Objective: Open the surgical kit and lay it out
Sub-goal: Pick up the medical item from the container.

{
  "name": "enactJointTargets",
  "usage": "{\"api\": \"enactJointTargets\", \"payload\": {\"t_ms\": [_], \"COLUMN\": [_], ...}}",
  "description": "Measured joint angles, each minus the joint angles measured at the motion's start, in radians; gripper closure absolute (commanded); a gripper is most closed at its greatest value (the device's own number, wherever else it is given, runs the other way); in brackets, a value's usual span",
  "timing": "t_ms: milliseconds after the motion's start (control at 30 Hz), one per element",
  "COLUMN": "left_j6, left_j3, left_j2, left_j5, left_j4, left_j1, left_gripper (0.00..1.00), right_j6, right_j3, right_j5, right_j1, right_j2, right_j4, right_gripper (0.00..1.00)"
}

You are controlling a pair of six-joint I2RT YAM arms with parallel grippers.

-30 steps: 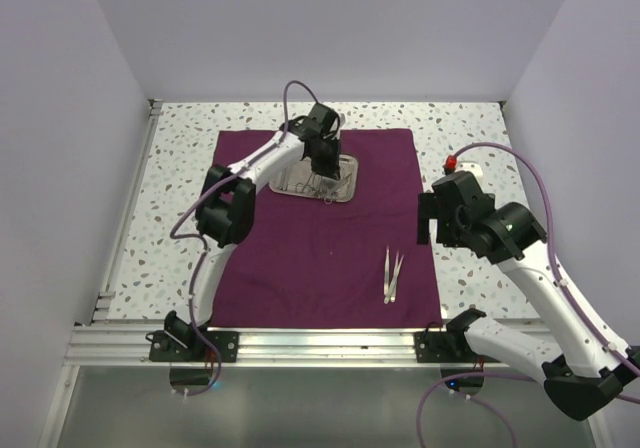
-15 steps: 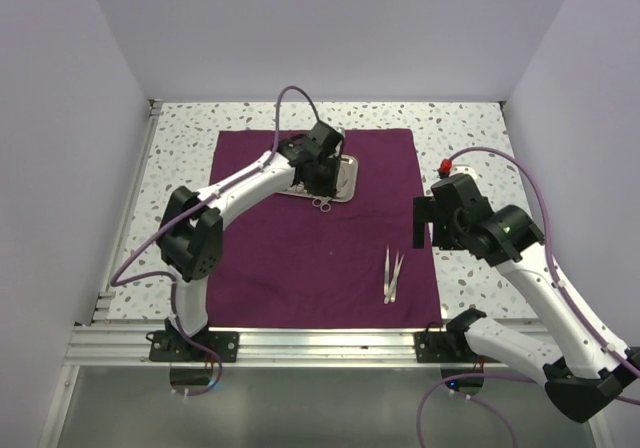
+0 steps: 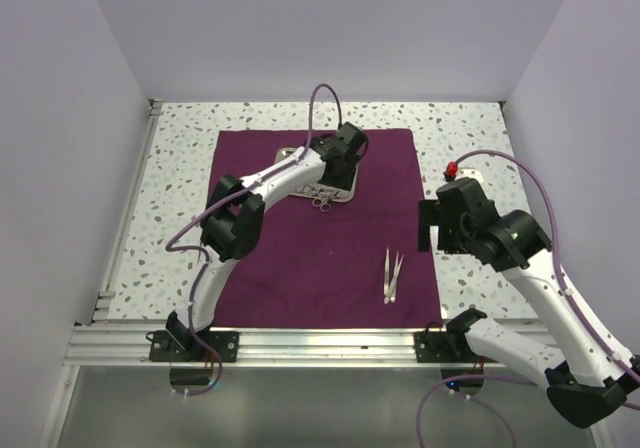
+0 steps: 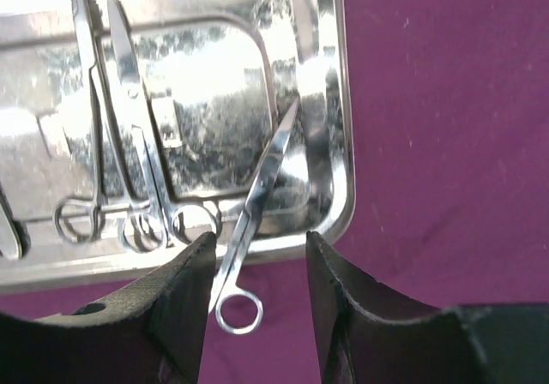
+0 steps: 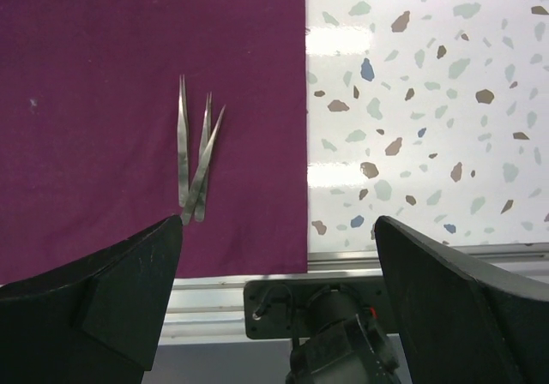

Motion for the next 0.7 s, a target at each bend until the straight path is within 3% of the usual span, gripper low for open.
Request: {"api": "enactJointTargets", "payload": {"t_ms": [400, 567, 700], "left_j6": [0.091, 0.107, 0.121], "left_j3": [0.118, 0.119, 0.118], "left_j2": [0.137, 0.155, 0.156], "left_j5": [-0.035, -0.044, -0.046], "left_j4": [-0.013, -0.012, -0.011], "left_j1": [0.008, 0.012, 0.012], "left_gripper": [0.52, 0.63, 0.81], "right_j6": [0.019, 0.031, 0.04], "right_j3": [0.027, 0.031, 0.031], "right_j5": [0.058, 0.068, 0.067], "right_j1": [0.0, 0.0, 0.0], "right_j2": [0.009, 0.03, 0.045], "right_j4": [-0.048, -0.048, -0.048], "right_gripper": [0.02, 0.01, 0.02]}}
